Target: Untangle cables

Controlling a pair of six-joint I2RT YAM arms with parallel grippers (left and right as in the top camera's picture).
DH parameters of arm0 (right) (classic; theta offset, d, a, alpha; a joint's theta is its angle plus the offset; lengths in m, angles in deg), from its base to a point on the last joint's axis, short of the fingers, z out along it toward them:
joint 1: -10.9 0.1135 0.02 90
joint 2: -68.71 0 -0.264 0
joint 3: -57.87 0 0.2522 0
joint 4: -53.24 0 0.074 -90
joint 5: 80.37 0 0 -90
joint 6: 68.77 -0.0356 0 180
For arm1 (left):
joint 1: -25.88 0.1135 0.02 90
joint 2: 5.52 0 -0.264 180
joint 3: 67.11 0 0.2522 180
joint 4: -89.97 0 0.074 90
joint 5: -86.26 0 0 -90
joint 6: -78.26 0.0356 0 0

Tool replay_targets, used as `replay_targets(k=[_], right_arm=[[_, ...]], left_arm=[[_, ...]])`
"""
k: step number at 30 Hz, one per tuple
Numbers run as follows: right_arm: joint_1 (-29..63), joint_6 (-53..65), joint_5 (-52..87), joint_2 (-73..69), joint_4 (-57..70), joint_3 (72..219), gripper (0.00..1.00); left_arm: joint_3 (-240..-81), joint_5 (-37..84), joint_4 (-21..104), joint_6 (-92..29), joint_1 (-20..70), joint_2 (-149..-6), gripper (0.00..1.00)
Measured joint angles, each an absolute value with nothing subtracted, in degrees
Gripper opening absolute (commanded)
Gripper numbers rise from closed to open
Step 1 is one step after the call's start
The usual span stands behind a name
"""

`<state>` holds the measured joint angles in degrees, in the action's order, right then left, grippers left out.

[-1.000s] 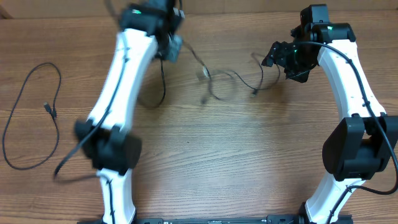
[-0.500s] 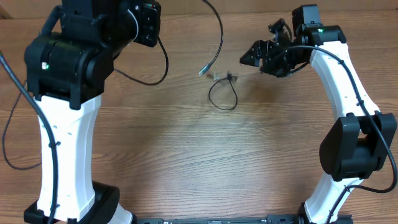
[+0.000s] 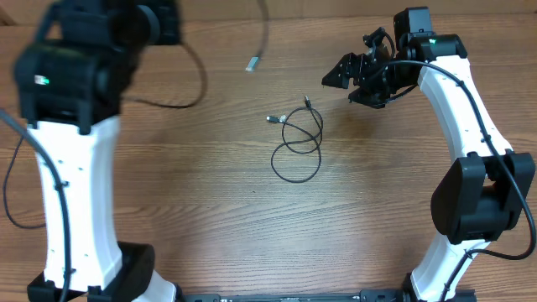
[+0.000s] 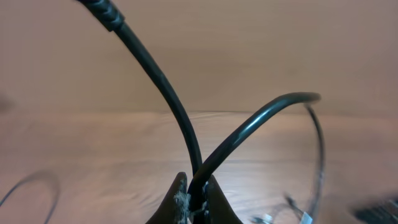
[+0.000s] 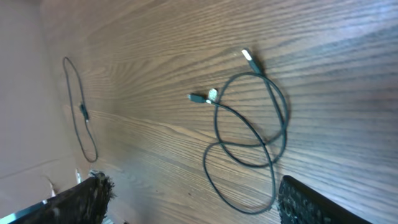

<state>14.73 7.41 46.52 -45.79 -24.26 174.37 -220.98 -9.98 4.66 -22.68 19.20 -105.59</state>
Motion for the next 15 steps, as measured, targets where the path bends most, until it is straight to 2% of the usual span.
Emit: replay_targets(k=[7, 15], right_arm=[[14.7, 9.5, 44.6, -45.8, -27.7, 174.4, 0.85], [14.7, 10.2, 43.2, -45.8, -28.8, 174.4, 0.85]], left_arm=[[-216.6, -11.7, 2.7, -36.1, 36.6, -109.7, 0.04], [-215.5, -14.5, 9.7, -42.3, 47.4, -118.6, 0.04]])
